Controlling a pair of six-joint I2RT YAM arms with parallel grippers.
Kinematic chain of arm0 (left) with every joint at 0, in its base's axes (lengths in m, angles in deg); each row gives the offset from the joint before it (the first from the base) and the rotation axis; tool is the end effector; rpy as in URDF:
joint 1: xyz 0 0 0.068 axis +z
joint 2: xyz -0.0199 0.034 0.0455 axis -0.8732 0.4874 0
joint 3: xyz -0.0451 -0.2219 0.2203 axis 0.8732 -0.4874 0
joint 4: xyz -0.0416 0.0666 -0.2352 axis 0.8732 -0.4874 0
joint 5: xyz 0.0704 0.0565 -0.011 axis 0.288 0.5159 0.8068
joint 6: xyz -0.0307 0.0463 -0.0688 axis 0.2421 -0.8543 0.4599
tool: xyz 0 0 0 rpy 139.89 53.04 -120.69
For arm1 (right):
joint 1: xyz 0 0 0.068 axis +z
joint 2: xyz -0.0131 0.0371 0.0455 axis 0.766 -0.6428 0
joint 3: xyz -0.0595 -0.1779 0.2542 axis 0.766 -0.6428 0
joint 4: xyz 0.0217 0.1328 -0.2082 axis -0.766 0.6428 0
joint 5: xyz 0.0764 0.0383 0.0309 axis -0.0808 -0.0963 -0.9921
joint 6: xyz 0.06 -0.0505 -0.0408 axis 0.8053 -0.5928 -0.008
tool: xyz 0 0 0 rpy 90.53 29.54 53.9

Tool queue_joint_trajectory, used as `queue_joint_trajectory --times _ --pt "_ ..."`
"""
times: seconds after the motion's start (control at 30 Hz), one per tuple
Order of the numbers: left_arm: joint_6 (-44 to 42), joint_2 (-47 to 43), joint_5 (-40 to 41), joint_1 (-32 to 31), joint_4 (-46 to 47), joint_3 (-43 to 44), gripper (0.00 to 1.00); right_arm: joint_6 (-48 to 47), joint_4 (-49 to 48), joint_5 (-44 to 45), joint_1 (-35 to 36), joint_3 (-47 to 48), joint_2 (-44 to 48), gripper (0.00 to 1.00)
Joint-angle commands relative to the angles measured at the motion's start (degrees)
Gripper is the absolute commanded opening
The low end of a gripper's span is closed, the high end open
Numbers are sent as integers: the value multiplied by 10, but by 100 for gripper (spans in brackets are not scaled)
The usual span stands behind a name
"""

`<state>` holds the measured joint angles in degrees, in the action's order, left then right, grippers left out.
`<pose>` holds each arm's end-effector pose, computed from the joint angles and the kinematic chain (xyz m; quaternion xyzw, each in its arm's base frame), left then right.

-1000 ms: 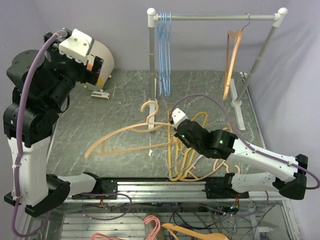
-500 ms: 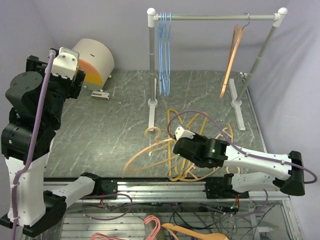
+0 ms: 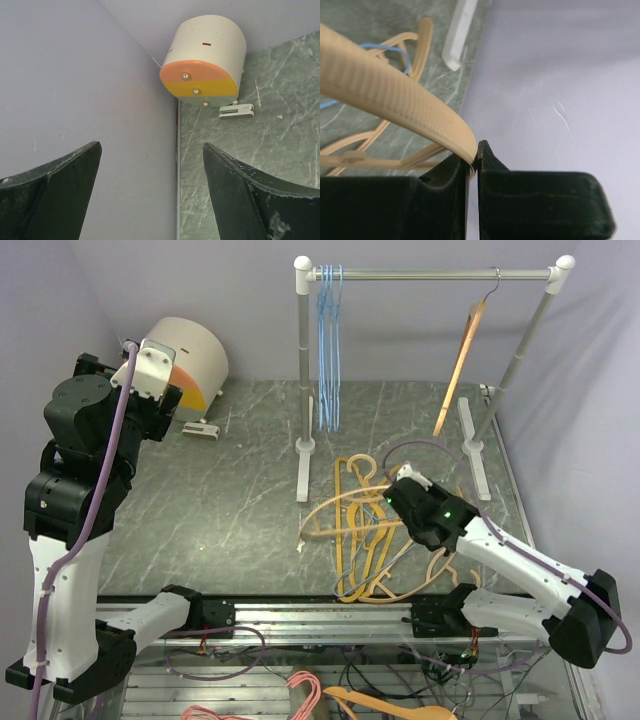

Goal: Organize the hangers
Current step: Pick up the hanger at the center of the board.

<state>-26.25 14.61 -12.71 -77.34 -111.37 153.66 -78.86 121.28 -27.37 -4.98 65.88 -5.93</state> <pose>0.1396 -0.0052 0.5622 0.1390 0.7398 0.2313 0.6164 0.1556 0.0604 0.2737 -0.3222 0.7976 -0.4155 0.2957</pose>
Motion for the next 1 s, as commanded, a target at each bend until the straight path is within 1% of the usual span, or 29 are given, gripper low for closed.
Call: queue_joint_trajectory --times 0.0,0.13,0.27,0.33,0.43,0.57,0.73,0.8,0.87,0.97 --pt "-1 -2 -10 8 5 -4 94 -55 -59 57 -34 39 24 0" --pt "1 -3 -16 8 2 -6 94 -36 -8 103 -36 75 9 0" --pt "4 -5 -21 7 1 -13 93 -11 61 141 -36 146 -2 0" --pt "7 -5 -27 6 -3 -14 94 13 120 170 -33 181 -8 0" --pt "16 -2 -49 5 -13 -4 95 89 220 204 -24 222 -10 0" --pt "26 3 -82 9 -13 -25 97 71 223 207 -25 244 35 0" --pt "40 10 -77 26 -12 -31 96 58 213 218 -28 267 35 0" --pt "42 12 -80 30 -14 -26 96 32 190 222 -28 286 26 0" --pt "44 14 -84 34 -15 -23 96 4 157 246 -28 313 15 0" --pt "47 17 -91 38 -18 -20 96 -83 63 279 -27 350 16 0"
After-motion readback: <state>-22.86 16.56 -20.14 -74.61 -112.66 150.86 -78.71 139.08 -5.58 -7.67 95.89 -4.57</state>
